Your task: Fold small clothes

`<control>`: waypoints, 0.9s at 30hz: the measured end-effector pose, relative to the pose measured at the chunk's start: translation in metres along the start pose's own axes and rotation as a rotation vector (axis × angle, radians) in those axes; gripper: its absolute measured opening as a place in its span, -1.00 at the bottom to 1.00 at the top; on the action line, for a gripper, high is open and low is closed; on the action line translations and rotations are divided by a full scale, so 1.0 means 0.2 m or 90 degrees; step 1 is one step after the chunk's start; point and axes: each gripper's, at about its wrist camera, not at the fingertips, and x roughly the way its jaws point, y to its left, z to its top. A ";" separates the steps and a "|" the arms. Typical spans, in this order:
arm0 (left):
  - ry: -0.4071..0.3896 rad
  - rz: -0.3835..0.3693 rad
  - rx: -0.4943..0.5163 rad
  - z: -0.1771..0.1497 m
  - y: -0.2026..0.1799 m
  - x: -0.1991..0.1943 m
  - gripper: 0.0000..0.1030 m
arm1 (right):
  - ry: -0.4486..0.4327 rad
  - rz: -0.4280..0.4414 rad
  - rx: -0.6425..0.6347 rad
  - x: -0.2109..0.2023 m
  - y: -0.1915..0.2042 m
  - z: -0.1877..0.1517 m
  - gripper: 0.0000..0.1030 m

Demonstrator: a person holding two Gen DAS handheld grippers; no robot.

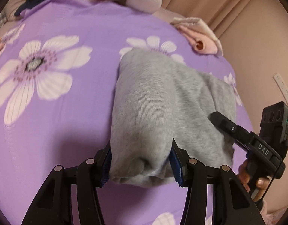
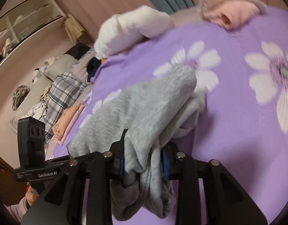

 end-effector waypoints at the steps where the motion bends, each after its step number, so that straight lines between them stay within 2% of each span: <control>1: 0.009 0.004 -0.005 -0.02 0.02 0.01 0.01 | 0.011 -0.003 0.025 0.01 -0.03 -0.03 -0.32; 5: 0.020 0.001 -0.012 -0.07 0.05 -0.01 0.14 | 0.019 -0.001 0.128 -0.01 -0.15 -0.09 -0.02; 8: 0.018 0.021 -0.003 -0.11 0.08 -0.06 0.31 | 0.008 -0.031 0.145 -0.06 -0.18 -0.13 0.22; 12: -0.014 0.026 0.002 -0.13 0.11 -0.18 0.31 | -0.031 -0.080 0.126 -0.17 -0.15 -0.13 0.26; 16: -0.083 0.023 0.029 -0.10 0.08 -0.33 0.31 | -0.106 -0.114 0.090 -0.28 -0.06 -0.09 0.27; 18: -0.102 0.023 0.043 -0.08 0.04 -0.36 0.31 | -0.134 -0.097 0.065 -0.31 -0.01 -0.05 0.25; 20: -0.110 0.017 0.055 -0.05 0.01 -0.36 0.30 | -0.140 -0.083 0.027 -0.30 0.06 -0.01 0.03; 22: -0.110 0.003 0.068 -0.03 -0.04 -0.33 0.15 | -0.127 -0.077 -0.004 -0.26 0.10 0.01 -0.18; 24: -0.102 -0.010 0.083 -0.02 -0.08 -0.29 -0.11 | -0.109 -0.075 -0.021 -0.19 0.12 0.03 -0.33; 27: -0.078 -0.010 0.102 -0.04 -0.11 -0.18 -0.12 | -0.071 -0.088 -0.014 -0.07 0.07 0.05 -0.42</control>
